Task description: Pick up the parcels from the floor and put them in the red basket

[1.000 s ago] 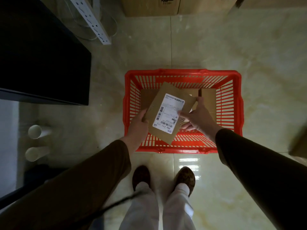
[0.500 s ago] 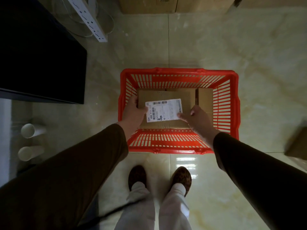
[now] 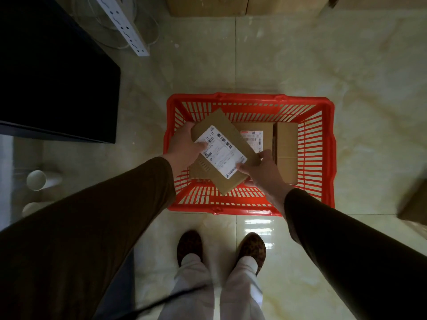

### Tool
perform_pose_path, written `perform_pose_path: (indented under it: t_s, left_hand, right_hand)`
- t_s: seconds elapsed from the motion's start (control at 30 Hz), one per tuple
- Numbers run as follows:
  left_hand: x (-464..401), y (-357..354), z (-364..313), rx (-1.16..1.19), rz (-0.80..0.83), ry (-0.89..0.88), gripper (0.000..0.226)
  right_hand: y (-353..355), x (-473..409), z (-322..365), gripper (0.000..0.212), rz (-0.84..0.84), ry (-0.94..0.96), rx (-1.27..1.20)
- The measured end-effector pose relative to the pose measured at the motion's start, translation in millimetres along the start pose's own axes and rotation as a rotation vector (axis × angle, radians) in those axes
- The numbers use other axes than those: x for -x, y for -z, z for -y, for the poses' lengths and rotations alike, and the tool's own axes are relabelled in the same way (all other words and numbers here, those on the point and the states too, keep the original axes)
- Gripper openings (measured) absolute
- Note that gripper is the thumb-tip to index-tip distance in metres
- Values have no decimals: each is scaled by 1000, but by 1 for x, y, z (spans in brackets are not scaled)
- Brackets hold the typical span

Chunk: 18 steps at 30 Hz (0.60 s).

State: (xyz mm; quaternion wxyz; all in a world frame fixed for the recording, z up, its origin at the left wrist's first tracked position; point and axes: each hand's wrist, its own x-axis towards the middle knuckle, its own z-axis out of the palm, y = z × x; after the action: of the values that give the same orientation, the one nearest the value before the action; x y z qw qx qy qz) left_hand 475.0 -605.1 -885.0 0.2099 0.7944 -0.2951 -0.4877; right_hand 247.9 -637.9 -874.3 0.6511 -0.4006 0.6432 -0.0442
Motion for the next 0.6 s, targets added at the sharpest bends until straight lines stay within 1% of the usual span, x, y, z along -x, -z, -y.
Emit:
perform_pose_path:
  t_s: [0.07,0.1,0.2,0.3,0.43,0.53,0.6]
  left_hand:
    - [-5,2,1,-51,-32,-23,54]
    - [-7,3,1,-77,-35,-31,55]
    - [-13,3,2,-176,-46,-53,61]
    - [-17,3,2,-244,-68,-67,72]
    - [-16,0,5,-231,-91,-75,81]
    - [-11,-1,8,-236,-103,-117,83]
    - [-6,-3,10,-244,-94,-125,86]
  right_hand:
    - [-4,-1,1,42,23,-68,-93]
    - [-6,-2,1,39,32,-97,-74]
    - [-11,-5,-5,33,72,-138,168]
    - [-20,-10,-7,31,54,-155,302]
    - [-31,-18,-12,22,37,-77,554]
    - [-40,-24,-17,17,-5,65,842]
    - [-44,-25,-18,16,-48,122,919]
